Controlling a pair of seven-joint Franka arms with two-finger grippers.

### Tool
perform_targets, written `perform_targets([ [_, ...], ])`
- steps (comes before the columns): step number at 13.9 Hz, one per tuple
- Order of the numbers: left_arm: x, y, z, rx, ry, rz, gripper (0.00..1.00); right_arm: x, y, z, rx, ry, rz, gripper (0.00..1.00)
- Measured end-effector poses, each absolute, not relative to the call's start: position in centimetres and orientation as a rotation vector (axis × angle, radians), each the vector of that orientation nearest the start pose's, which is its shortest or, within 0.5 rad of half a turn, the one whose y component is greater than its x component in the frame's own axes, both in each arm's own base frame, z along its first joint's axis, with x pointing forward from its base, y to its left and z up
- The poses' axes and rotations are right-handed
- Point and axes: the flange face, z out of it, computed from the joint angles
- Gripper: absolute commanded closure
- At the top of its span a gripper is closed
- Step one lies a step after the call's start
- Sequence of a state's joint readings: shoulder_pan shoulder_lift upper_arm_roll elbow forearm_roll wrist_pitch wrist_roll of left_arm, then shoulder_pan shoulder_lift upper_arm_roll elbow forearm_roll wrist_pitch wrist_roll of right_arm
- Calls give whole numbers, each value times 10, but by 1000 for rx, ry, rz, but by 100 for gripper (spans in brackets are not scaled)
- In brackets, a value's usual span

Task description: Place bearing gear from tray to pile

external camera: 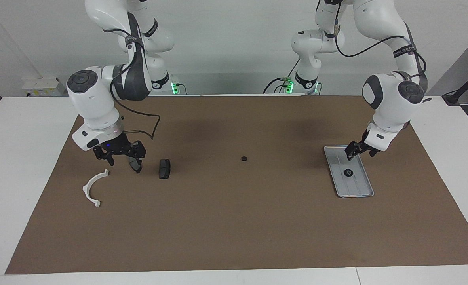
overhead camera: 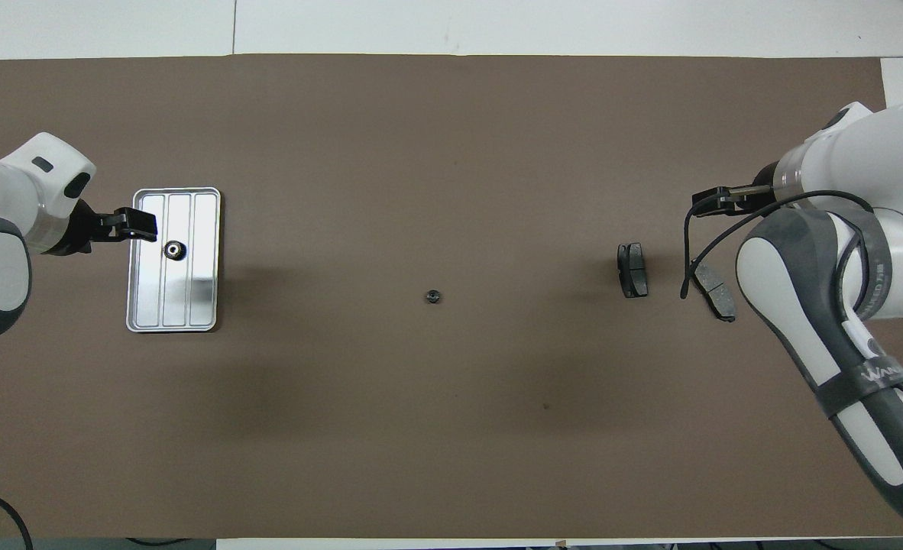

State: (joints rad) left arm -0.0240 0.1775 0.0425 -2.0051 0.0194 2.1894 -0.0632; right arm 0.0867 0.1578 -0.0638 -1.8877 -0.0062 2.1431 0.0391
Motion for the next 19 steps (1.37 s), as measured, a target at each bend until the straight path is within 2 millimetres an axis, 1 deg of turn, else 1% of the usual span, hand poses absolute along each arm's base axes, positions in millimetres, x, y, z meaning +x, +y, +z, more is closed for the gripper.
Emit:
perform_targets([
  [2, 592, 13, 348, -3115, -103, -6, 1, 608, 24, 434, -3144, 80, -160, 0],
  [4, 596, 12, 329, -3115, -99, 2, 1, 608, 39, 434, -3138, 126, -162, 0],
  [7, 599, 10, 309, -3121, -101, -21, 3, 606, 65, 435, -3123, 231, -163, 0],
  [9, 597, 7, 302, -3131, -108, -22, 5, 603, 92, 435, -3101, 356, -161, 0],
  [11, 594, 7, 297, -3132, -108, -12, 9, 596, 132, 435, -3039, 535, -148, 0],
  [12, 593, 7, 295, -3132, -108, -17, 17, 592, 155, 437, -3001, 607, -153, 0],
  [13, 592, 7, 293, -3132, -107, -18, 30, 586, 178, 438, -2976, 651, -155, 0],
  [14, 591, 6, 292, -3132, -106, -18, 52, 580, 199, 436, -2964, 675, -145, 0],
  [15, 591, 6, 292, -3133, -106, -22, 79, 573, 220, 432, -2960, 686, -130, 0],
  [16, 592, 5, 293, -3136, -109, -26, 100, 566, 241, 426, -2959, 696, -117, 0],
  [19, 592, 0, 298, -3152, -120, -42, 100, 549, 298, 403, -2942, 749, -100, 0],
])
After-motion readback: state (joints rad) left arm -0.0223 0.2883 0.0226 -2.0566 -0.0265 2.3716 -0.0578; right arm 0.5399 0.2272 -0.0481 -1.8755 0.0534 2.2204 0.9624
